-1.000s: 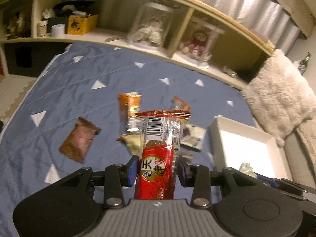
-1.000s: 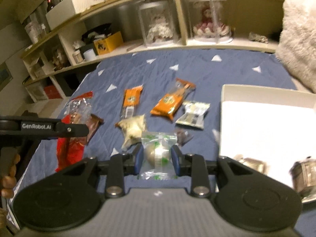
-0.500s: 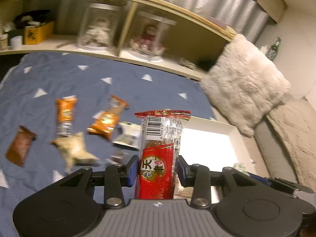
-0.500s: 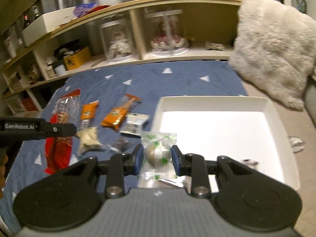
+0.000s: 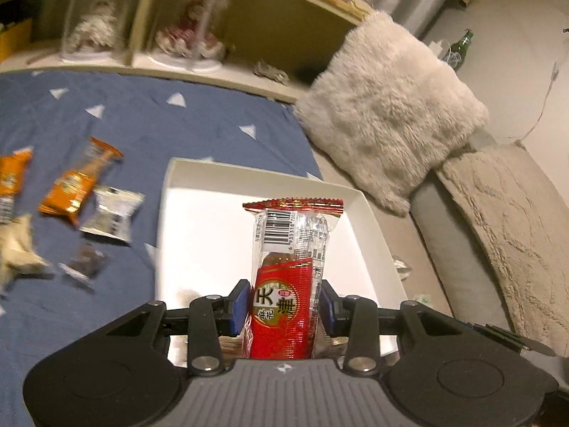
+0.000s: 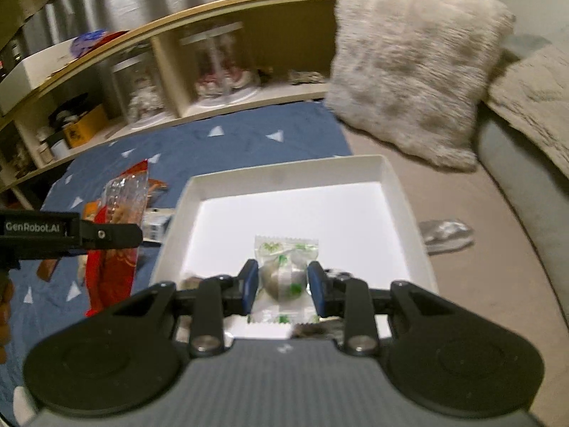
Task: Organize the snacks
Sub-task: 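Lower the red packet into the white box with the left tool while the right tool withdraws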
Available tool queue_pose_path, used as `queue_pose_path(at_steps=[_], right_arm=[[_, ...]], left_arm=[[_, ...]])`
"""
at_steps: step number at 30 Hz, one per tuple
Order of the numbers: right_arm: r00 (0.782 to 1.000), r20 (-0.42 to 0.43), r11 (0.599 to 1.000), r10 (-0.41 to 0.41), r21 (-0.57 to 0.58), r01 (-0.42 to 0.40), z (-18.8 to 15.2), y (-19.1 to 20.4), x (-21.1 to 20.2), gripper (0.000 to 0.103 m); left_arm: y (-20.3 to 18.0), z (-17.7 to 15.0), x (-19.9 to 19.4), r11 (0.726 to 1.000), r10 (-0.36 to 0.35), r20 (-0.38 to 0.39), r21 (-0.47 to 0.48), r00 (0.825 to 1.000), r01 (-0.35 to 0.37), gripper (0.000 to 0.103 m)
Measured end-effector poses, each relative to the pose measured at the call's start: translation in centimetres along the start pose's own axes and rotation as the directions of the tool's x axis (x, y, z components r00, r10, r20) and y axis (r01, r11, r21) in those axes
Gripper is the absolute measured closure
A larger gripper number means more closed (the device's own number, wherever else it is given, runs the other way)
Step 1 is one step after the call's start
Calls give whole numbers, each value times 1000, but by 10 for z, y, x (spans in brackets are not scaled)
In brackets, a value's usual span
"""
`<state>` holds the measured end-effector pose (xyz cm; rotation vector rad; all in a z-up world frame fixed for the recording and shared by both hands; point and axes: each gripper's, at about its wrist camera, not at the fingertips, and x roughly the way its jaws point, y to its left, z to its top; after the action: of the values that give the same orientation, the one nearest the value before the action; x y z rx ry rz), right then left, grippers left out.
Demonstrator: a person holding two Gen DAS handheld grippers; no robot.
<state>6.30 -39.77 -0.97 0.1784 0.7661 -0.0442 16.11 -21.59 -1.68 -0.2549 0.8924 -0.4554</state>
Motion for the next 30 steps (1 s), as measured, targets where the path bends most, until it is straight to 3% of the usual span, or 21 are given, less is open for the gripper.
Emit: queue_pose_path(at_steps=[9,20,24,30], right_arm=[[998,-36,998,-48,48,50,-10,-48,9,67],[995,-86,994,-39,95,48,-14,-77,40,67],[993,-110,994,-39,102,51,-14,-81,54,67],[989,-137,993,-50,103,64,-13,-86,69,67]], left_arm=[[-21,-9,66,998,-44,-107,-40,993,40,61],[-10,-2,119,997,69,-154,-16,986,-73,61],[-5,0,130,995,81,-167,-35,983,-88,61],[-4,-1,142,993,31,-197,-109,980,-53,61]])
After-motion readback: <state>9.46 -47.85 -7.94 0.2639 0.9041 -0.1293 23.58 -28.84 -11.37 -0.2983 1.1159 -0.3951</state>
